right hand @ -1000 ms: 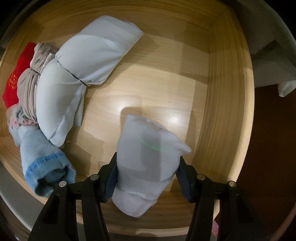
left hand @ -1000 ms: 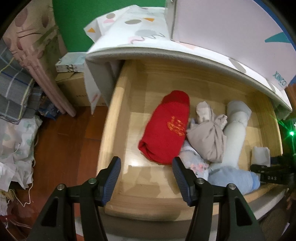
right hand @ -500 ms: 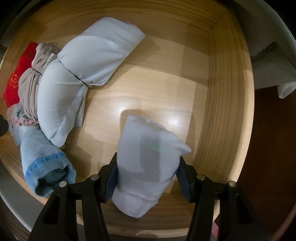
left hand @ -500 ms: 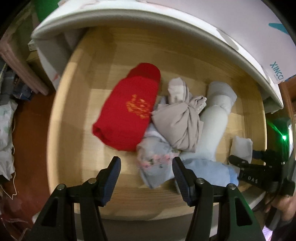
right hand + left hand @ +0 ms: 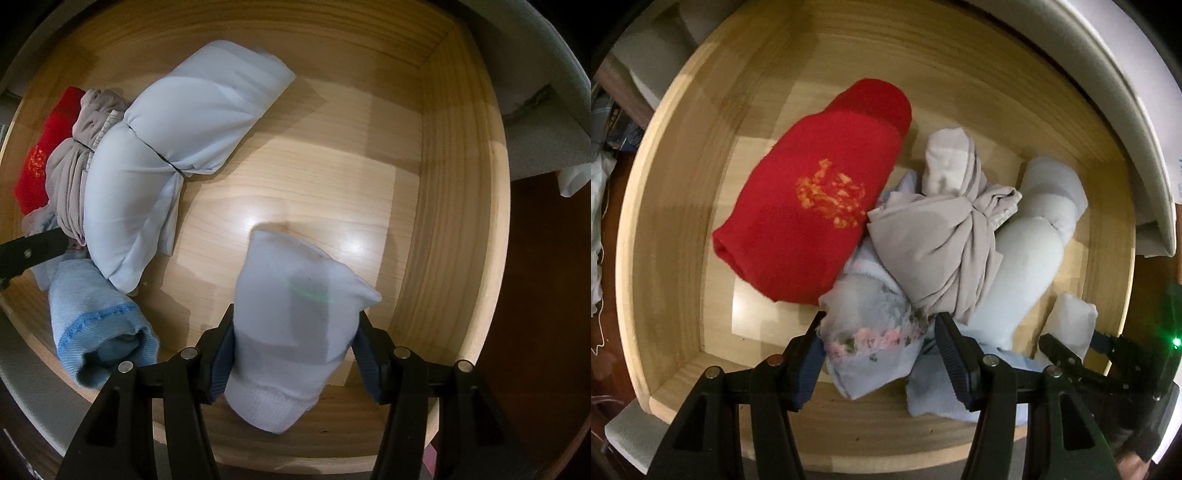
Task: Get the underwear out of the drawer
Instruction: 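Lower the left tool onto the pale floral underwear and close it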
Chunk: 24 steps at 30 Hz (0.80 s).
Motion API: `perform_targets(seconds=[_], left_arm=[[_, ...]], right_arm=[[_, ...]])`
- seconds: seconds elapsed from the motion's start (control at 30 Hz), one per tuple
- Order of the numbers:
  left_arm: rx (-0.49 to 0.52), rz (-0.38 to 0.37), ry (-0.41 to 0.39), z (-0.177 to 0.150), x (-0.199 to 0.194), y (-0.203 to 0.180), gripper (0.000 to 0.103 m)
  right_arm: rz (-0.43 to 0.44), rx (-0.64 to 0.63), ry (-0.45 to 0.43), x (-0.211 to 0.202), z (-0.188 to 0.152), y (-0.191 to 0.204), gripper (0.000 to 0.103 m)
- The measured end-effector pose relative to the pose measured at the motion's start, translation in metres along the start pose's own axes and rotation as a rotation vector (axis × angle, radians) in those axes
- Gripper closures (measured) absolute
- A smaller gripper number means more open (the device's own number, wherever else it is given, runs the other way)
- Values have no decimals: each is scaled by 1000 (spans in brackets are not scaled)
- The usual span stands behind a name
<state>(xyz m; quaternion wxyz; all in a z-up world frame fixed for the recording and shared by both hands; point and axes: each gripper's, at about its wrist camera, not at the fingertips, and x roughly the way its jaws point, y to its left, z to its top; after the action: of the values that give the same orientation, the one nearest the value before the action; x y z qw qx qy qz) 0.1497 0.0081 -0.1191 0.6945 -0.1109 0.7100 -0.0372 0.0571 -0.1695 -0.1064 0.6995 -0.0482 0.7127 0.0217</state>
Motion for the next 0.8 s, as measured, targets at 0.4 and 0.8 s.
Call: perform_targets(seconds=[0.4,0.8], left_arm=[[34,26,0,-3,7,2,74],[131,71,-42,-23,-14,8,80]], right_arm=[[9,-2,-4,-1,2,-2,48],[3,-5,0,0,3,-1,48]])
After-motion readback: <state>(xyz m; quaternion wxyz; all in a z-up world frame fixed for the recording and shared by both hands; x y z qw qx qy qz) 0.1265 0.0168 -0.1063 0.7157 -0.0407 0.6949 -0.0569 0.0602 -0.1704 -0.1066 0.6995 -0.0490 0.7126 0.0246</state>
